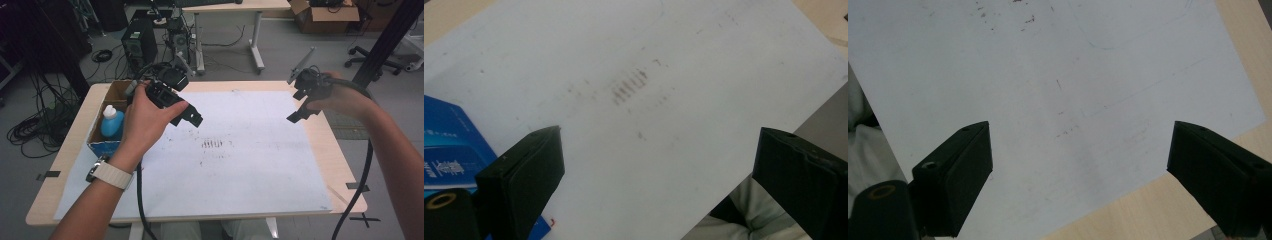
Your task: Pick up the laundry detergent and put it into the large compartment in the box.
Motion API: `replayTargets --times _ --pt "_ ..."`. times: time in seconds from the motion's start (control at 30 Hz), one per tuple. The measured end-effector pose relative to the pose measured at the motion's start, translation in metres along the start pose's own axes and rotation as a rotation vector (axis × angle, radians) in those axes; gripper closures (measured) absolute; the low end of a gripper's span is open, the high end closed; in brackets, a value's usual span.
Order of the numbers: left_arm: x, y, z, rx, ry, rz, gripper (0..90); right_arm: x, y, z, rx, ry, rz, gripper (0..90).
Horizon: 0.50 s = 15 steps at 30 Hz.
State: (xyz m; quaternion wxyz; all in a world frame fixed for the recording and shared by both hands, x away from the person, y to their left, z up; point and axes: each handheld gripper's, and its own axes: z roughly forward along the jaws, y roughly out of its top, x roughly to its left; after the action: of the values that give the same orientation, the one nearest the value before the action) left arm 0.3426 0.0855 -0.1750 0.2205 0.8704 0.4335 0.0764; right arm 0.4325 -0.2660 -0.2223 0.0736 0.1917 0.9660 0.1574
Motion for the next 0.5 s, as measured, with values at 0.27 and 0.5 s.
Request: replayTargets --times 0.27,0.5 --pt "-0.0021 0.0007 0.0025 0.013 -0.005 0.009 6.6 -0.0022 -0.0020 0.0021 -0.006 0.003 0.004 10.7" --pt "-0.0010 -0.0018 0.0032 0.013 -0.003 0.007 6.6 -0.0013 0.0012 0.0061 -0.003 0.009 -0.004 10.7"
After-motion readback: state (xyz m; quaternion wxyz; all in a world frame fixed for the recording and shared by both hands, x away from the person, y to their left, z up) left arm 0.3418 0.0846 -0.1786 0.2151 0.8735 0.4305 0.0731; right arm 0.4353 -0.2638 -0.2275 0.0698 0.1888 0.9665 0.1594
